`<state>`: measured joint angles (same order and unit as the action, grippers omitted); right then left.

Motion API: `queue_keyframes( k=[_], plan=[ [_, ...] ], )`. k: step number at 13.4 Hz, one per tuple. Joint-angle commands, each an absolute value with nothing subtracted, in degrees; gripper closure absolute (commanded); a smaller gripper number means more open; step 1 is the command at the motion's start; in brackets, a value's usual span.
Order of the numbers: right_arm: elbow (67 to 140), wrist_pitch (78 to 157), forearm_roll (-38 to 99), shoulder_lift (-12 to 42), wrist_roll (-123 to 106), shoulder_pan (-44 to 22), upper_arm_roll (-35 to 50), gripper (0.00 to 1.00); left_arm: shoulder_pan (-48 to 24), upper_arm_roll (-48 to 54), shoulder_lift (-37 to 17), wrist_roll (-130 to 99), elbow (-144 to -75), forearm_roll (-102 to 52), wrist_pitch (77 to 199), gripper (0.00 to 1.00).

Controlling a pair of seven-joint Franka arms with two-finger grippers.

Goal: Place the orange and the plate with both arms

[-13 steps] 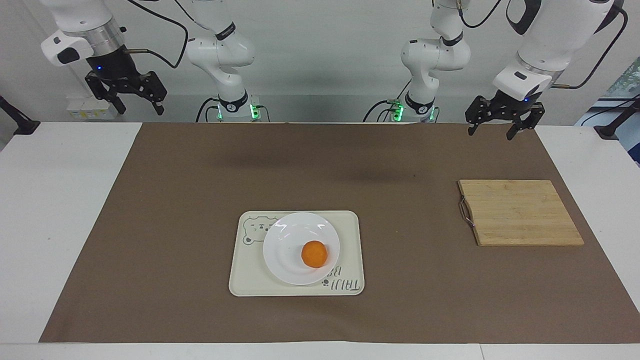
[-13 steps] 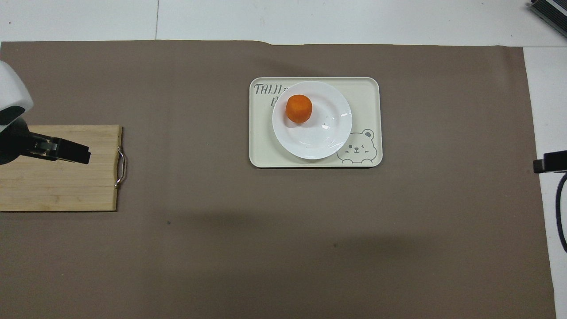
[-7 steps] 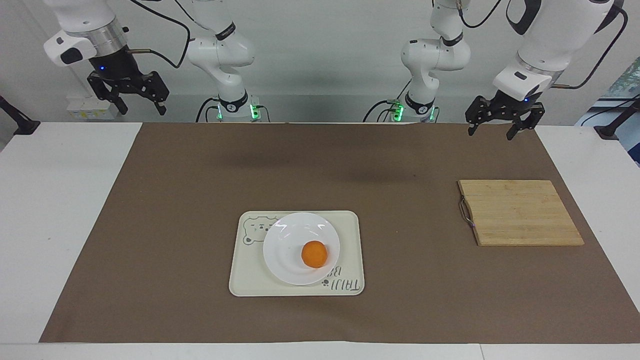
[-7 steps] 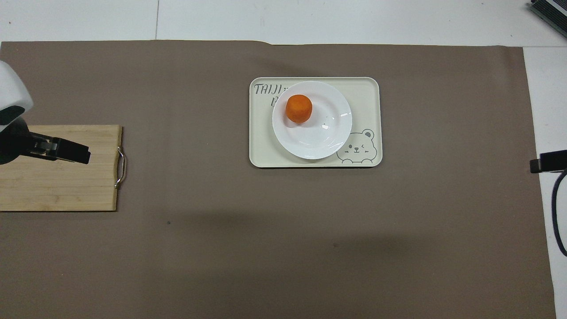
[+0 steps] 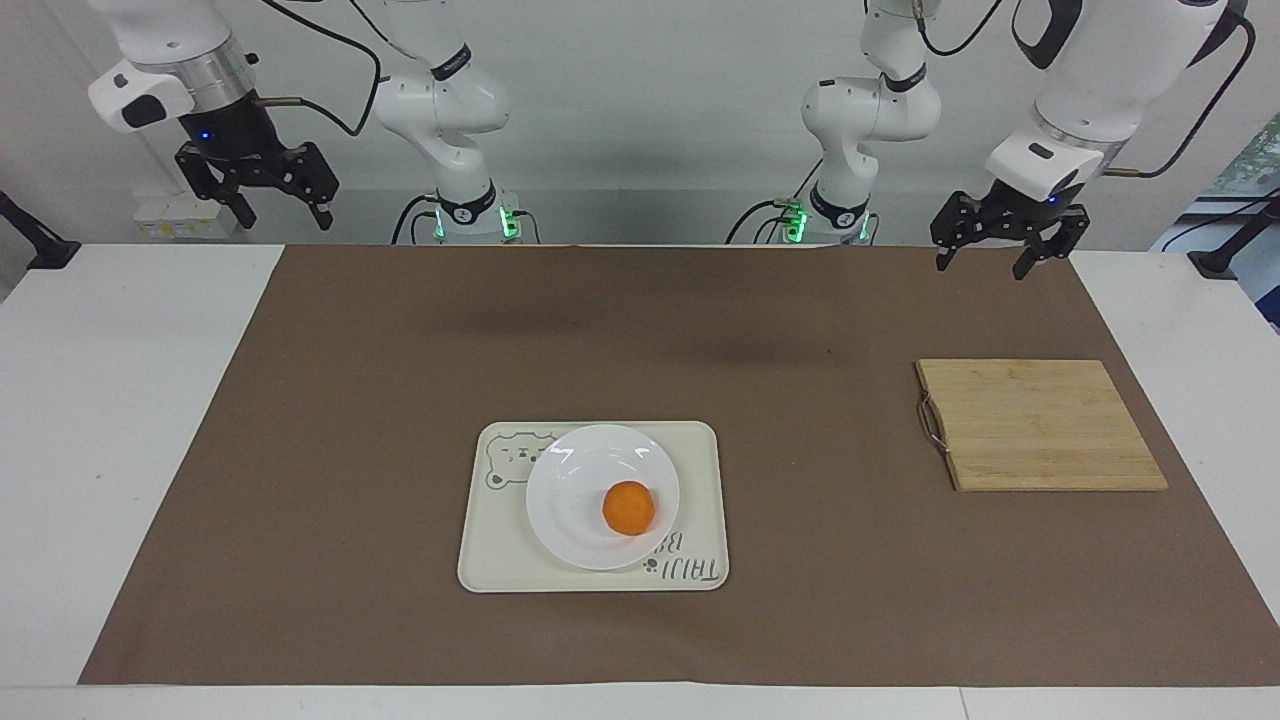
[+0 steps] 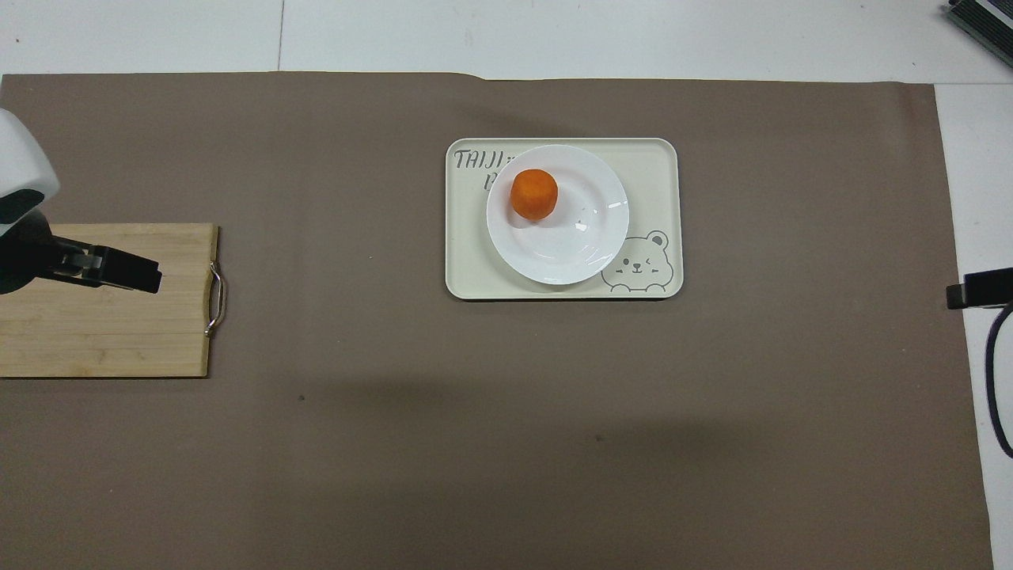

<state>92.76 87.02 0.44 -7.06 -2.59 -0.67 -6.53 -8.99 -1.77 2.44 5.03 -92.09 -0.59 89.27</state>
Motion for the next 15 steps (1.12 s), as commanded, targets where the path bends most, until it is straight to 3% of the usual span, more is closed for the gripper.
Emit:
queue_keyframes(
  k=[1, 12, 15],
  plan=[
    [92.37, 87.72, 0.0, -6.86, -3.69, -0.53, -6.15, 0.0, -8.44, -1.49, 3.69, 4.75, -92.64, -0.09, 87.89, 0.0],
    [89.3, 84.2, -1.14, -4.31, -3.34, -0.61, -6.06, 0.0, -8.44, -1.49, 3.6, 4.75, -92.64, -0.09, 88.51, 0.0],
    [89.21, 84.11, -1.58, -3.34, -3.34, -4.39, -7.99, 0.0, -8.52, -1.49, 3.6, 4.75, -92.64, -0.09, 87.98, 0.0]
  ],
)
